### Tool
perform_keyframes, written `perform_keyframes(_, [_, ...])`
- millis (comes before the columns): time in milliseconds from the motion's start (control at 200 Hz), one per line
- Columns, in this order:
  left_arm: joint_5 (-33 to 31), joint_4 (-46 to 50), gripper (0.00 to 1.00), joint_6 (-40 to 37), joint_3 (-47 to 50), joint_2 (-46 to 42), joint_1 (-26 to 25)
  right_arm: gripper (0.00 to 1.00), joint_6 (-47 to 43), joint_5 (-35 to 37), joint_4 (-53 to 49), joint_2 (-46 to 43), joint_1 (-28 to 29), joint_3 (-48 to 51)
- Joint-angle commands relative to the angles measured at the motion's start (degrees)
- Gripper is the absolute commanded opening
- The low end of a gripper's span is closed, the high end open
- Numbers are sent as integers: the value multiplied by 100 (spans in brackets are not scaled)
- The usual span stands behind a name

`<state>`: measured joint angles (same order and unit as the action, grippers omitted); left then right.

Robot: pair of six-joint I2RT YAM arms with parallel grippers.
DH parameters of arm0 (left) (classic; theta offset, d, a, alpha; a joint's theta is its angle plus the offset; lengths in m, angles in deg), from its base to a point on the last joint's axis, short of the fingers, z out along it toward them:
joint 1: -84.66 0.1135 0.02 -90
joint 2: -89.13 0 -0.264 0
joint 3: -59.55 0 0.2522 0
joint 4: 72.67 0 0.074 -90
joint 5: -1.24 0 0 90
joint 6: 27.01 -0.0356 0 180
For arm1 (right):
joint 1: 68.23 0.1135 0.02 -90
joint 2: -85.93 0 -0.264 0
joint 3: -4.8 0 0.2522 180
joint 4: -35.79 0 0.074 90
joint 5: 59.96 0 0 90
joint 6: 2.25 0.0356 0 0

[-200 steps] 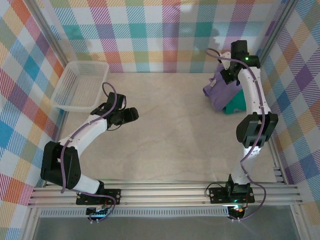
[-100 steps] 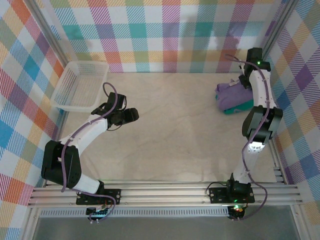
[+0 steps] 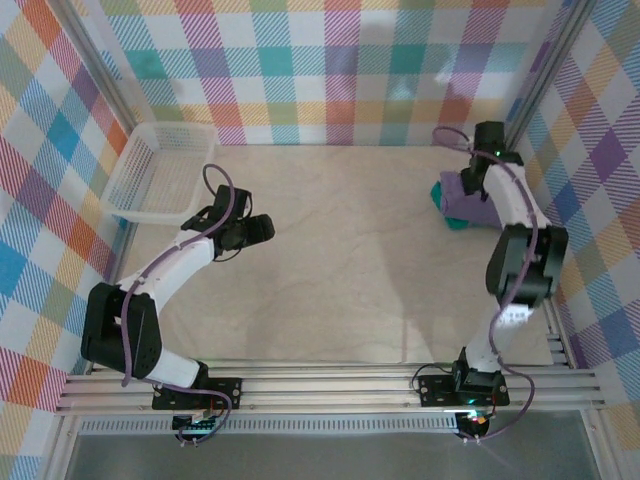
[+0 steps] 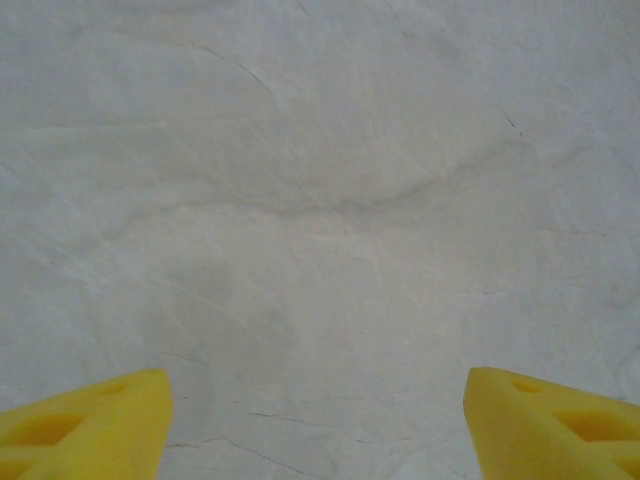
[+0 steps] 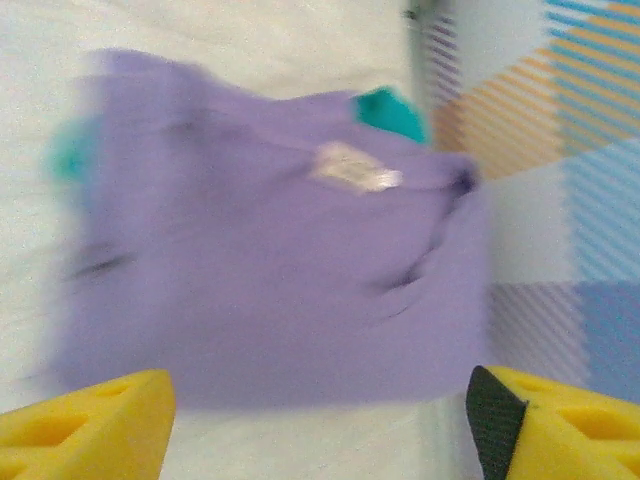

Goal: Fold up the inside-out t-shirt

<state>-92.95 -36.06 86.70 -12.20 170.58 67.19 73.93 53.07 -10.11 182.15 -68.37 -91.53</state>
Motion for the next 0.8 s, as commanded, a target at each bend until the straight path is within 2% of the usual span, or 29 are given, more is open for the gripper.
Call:
perform_keyframes(0, [-913,-466,86,-44,298,-546,77,82,1391,-1371,1119,-1397,337,1486])
perform_keyframes(55, [-1405,-741,91,-145,528,-787,94,86,1716,-1610,1469,-2021,420,2288])
perform_keyframes(190, [-2889,-1725,98,-497,1373,-1265,153,100,2182,-1557,2583,-3183,439,4019])
perform_keyframes(235, [-3114,-2185,98,-695,1700,-1326,226,100,2163,-1399,3078,-3370,450,4496])
perform_keyframes(305, [-3082,-3516,99,-1573,2365,-1277,295,100,1952,-1167,4172,-3467,453,5250])
perform_keyframes(355, [-2901,-4503,100,-2108,2779,-1123,351,100,1797,-979,4970,-3389,440,5682])
perform_keyframes(400, [-2433,-5072,100,-2331,2972,-890,495,100,1555,-941,5711,-3175,438,5986])
perform_keyframes(445, [-1998,-5299,100,-2378,2981,-597,675,100,1396,-936,6282,-2839,438,6155])
perform_keyframes(515, [-1785,-5579,100,-2625,2963,-264,751,100,1355,-1020,6897,-2270,444,6199])
perform_keyframes(540, [-1627,-5400,100,-2570,2890,-211,817,100,1351,-1053,7234,-2074,440,6196])
perform_keyframes(615, [-1117,-5565,100,-2490,3019,-132,1027,100,1446,-1204,7382,-1766,387,6019])
perform_keyframes(735, [-739,-7049,100,-2187,3598,590,1398,100,1417,-1655,8205,-965,304,6068])
perform_keyframes(770, [-539,-7214,100,-2271,3529,832,1405,100,1384,-1656,8616,-710,299,6109])
perform_keyframes(795, [-348,-7192,100,-2410,3474,868,1383,100,1429,-1664,8346,-781,293,6057])
